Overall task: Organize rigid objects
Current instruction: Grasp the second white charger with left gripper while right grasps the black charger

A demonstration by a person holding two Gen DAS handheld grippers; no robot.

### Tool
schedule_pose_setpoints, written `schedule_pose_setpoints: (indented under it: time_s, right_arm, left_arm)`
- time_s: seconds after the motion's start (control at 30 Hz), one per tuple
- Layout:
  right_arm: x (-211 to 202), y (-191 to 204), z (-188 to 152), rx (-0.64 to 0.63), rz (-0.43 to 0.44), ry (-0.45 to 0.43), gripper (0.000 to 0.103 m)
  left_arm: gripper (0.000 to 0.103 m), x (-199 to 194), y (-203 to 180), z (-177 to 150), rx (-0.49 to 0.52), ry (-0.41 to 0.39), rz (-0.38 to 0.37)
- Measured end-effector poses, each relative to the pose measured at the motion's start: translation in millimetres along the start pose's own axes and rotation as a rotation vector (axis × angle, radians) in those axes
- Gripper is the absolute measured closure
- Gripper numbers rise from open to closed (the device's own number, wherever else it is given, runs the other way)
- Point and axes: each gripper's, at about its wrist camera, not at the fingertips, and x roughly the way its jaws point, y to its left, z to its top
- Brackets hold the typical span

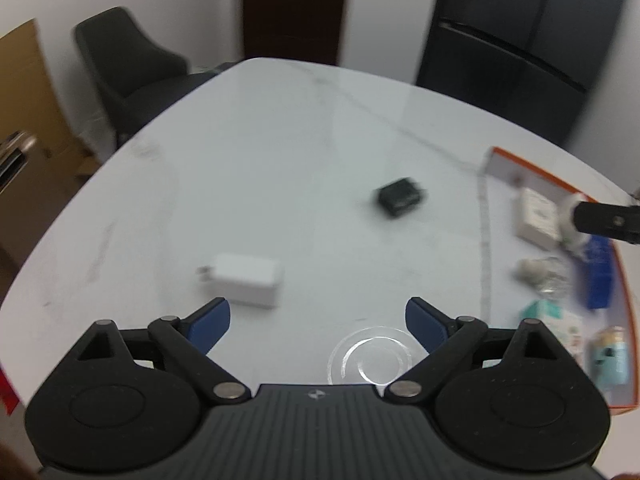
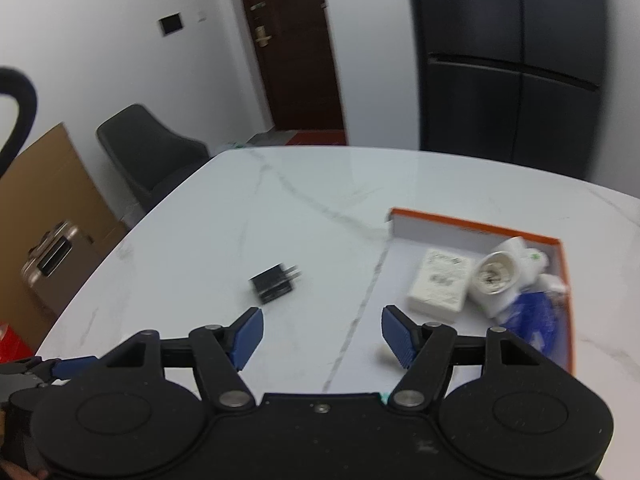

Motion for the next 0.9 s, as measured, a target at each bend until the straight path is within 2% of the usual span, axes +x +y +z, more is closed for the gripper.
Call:
schedule_pose_setpoints:
  time_s: [0.27, 0.67, 0.9]
  right_arm:
    - [22.5, 33.6, -6.8, -0.046, 0.040, 0.047, 0.024]
    - [44.1, 49.4, -16.3, -0.055, 0.033, 0.104, 0.024]
    - [62.7, 54.8, -16.2, -0.058, 0.019, 0.135, 0.024]
  left_arm:
    - [0.004, 16.0, 32.7, -8.3, -0.020, -0.005, 0.071]
    - [0.005, 61.9, 43.2, -12.3, 0.037, -0.036, 0.077]
    - [0.017, 78.9, 47.6, -10.1, 0.050, -0.062, 0.058]
